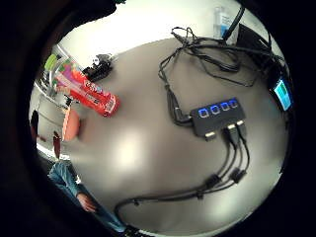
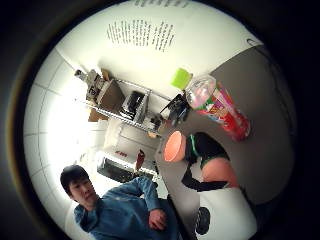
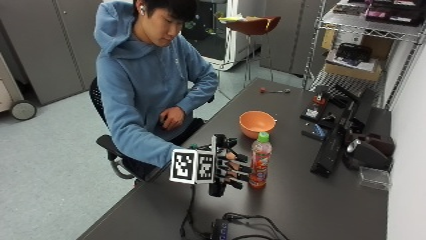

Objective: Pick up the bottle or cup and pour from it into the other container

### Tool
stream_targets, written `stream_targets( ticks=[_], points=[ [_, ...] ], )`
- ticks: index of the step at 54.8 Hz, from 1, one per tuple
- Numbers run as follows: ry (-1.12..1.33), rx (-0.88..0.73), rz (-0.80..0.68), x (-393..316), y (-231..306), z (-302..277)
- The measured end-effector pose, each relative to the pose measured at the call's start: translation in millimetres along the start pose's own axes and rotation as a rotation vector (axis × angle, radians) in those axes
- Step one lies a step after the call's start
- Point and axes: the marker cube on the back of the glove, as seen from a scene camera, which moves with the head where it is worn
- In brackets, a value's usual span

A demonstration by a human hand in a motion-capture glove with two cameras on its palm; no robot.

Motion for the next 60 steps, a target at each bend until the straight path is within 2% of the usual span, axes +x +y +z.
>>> stream_targets(
  ticks=[28, 36, 47, 60],
  points=[
    [-0.279, -0.091, 0.028, -3.6, -35.8, 81.3],
    [-0.398, -0.049, 0.016, -16.3, -46.8, 108.9],
    [-0.527, 0.102, 0.038, -31.0, -60.5, 128.1],
    [-0.528, 0.081, 0.027, -48.9, -67.3, 148.1]
  ],
)
